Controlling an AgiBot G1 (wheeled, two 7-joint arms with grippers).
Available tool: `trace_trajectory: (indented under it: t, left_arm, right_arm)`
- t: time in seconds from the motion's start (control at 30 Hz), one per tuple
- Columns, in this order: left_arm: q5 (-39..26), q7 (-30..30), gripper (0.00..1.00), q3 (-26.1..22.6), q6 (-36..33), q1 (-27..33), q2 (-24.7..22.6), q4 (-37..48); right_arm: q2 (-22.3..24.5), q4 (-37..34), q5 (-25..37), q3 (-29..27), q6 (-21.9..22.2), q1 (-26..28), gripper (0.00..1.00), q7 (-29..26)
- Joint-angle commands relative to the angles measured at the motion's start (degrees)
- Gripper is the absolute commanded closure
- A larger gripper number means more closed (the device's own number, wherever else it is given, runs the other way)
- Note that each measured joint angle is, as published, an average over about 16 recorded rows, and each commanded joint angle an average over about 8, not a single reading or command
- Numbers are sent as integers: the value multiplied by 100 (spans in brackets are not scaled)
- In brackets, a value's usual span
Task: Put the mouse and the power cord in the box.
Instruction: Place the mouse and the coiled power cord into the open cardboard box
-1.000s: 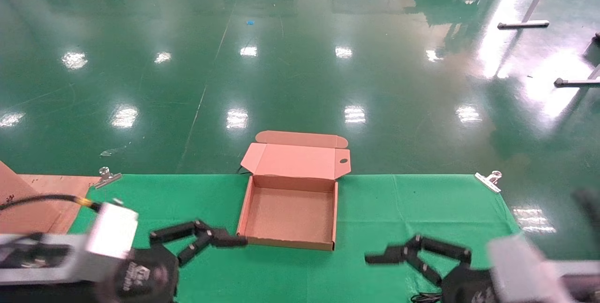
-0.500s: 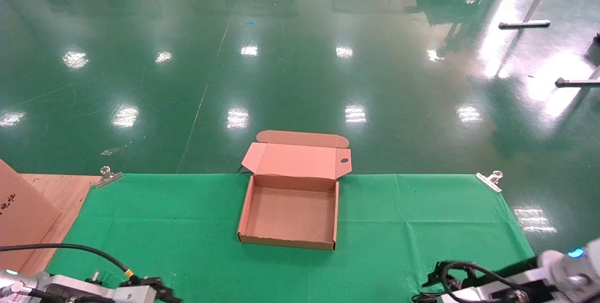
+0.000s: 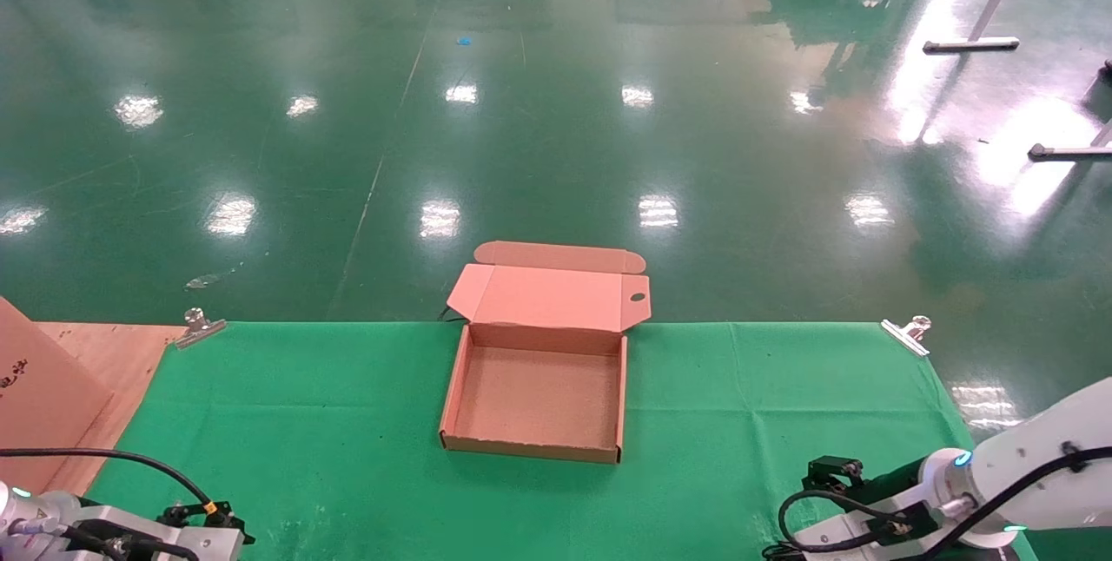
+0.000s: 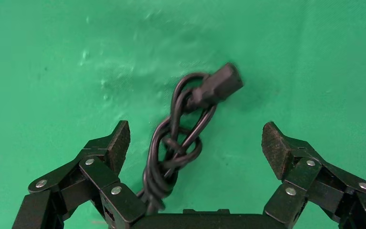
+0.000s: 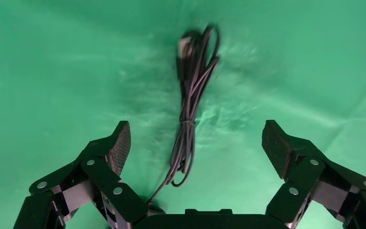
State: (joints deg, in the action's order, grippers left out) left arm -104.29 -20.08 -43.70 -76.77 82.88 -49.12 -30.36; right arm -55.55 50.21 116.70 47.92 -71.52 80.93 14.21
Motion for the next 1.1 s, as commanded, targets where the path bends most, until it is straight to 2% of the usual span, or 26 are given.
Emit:
trace_trajectory:
  t: [0.03,0.27,0.3,0.33,0.53,0.57,0.6,0.63,1.1]
  left_arm:
    - [-40,-187,0,-6,127,61,-89,338]
    - [-6,-742,0,39,378,269,-279,1207]
    - [9,-806,0,50,400,291,-301,1313]
    - [23,-864,0,59,418,310,-324,1414]
    - [81,-1137,73,96,493,412,-456,1926]
    - [82,-1179,85,97,502,431,-476,1992]
    - [84,-1221,98,99,508,449,-491,2049]
    - [84,-1264,100,99,515,469,-504,2105]
    - [83,-1615,100,104,587,673,-588,2639]
  right_arm:
    - [-163,-349,178,74,217,4,0,146]
    - [-563,-1447,80,45,517,194,0,684]
    - [-603,-1583,55,35,547,221,3,761]
    - [-640,-1712,32,25,577,247,11,837]
    - [-819,-2363,-85,-30,718,392,86,1226]
    - [-844,-2453,-101,-38,730,417,96,1283]
    - [-868,-2535,-116,-45,739,442,100,1334]
    - [-891,-2614,-130,-51,744,468,100,1384]
    - [-1073,-3255,-254,-98,659,721,100,1841]
